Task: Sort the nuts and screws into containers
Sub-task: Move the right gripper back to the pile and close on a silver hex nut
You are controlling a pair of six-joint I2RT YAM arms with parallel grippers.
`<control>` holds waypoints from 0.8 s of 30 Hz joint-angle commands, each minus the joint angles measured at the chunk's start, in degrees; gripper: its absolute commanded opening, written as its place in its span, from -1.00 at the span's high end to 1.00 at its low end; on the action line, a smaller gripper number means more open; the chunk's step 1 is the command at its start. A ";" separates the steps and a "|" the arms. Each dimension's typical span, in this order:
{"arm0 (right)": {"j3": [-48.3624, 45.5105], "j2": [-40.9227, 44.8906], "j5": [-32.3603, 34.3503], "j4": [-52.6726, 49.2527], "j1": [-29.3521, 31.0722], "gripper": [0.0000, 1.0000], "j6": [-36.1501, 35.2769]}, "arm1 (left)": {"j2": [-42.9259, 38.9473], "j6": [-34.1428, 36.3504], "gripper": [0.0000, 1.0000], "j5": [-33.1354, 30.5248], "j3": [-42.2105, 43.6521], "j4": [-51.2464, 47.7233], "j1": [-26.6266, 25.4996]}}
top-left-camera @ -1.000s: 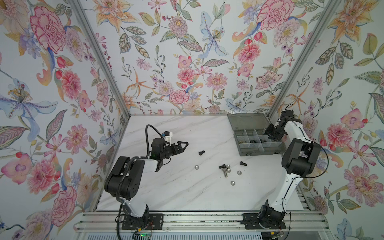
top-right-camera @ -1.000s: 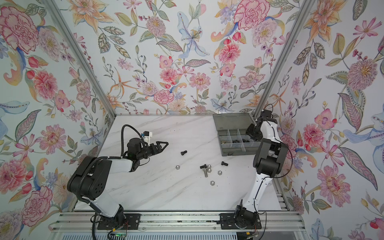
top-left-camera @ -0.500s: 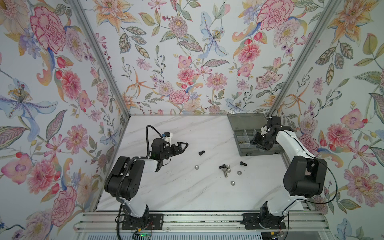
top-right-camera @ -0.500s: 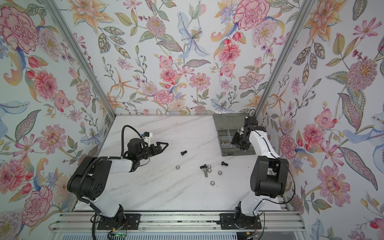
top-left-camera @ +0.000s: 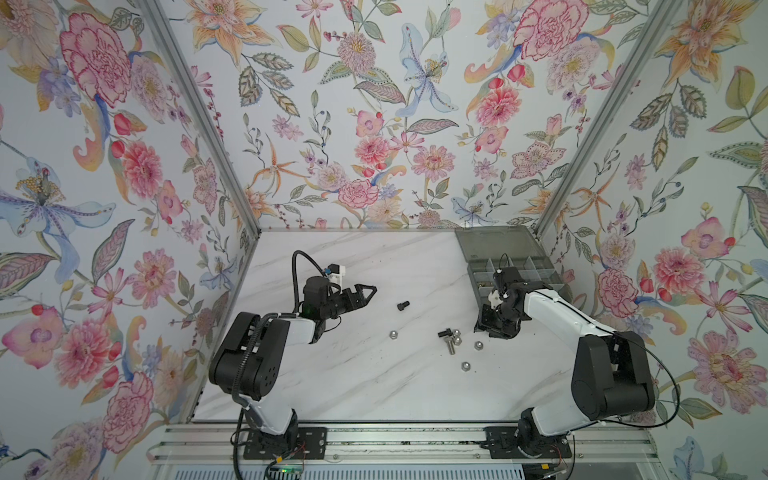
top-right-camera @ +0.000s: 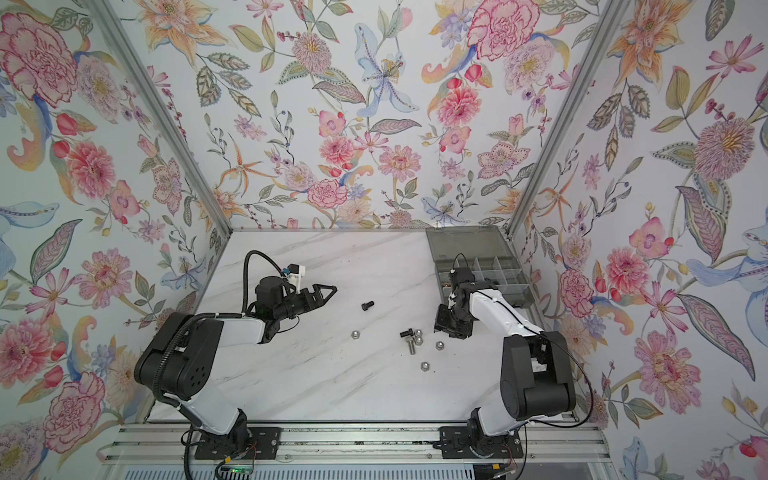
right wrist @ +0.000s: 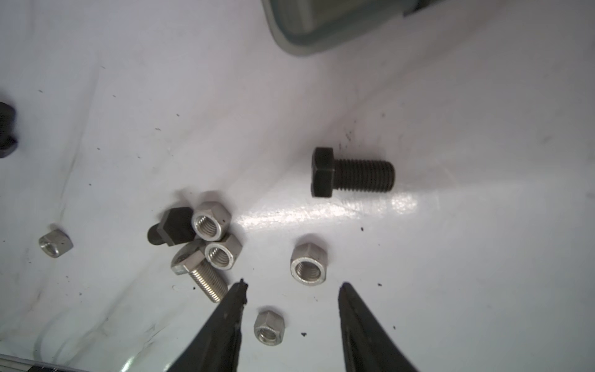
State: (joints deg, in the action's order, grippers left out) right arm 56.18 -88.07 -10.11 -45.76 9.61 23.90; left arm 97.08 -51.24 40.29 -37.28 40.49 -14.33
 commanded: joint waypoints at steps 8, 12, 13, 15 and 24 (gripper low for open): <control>-4.49 -1.93 3.48 2.91 4.15 -0.01 3.77 | -2.95 1.06 -0.99 -0.22 0.75 -0.34 -0.64; -4.75 -3.48 4.72 4.39 5.50 -0.01 5.07 | -3.25 1.18 -0.99 -0.43 0.73 -0.58 -0.63; -4.63 -3.72 5.06 4.65 5.72 0.00 5.50 | -3.39 1.24 -0.99 -0.47 0.77 -0.72 -0.66; -4.74 -3.97 5.52 5.41 5.95 0.00 5.91 | -3.65 1.55 -0.99 -0.69 0.72 -1.27 -0.70; -5.30 -5.03 6.74 6.78 6.04 0.07 6.12 | -4.18 1.71 -0.99 -1.05 0.88 -1.79 -0.70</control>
State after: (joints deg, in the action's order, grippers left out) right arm 51.83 -92.40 -4.91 -39.11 15.35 29.30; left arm 94.45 -50.78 40.07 -36.97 39.27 -14.33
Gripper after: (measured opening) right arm 0.469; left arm 0.994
